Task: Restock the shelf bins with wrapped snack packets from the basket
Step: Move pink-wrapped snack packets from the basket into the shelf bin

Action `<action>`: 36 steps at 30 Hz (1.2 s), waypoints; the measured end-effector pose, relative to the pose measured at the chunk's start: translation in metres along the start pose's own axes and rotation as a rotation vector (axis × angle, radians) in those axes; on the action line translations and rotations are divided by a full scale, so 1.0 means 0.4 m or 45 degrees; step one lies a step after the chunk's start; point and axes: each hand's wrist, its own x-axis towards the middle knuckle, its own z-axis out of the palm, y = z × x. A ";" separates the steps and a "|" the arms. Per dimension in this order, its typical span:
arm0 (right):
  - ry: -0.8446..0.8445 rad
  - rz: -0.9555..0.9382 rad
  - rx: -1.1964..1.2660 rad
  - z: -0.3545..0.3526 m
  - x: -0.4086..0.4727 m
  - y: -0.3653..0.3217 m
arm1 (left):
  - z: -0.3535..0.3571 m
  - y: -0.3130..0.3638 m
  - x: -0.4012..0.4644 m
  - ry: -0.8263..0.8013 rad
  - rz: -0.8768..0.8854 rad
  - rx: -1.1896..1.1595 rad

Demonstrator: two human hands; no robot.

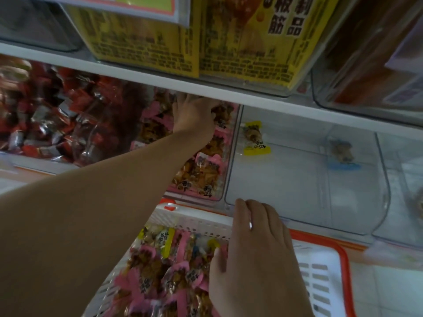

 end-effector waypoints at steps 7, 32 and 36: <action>0.031 -0.093 0.006 -0.011 -0.011 0.004 | -0.022 -0.060 -0.038 -0.054 0.158 0.074; -0.568 -0.141 0.112 0.305 -0.073 -0.082 | -0.276 -0.241 -0.635 -0.549 -0.613 0.115; -0.434 -0.054 0.036 0.365 -0.064 -0.117 | -0.277 -0.249 -0.609 -0.588 -0.643 0.131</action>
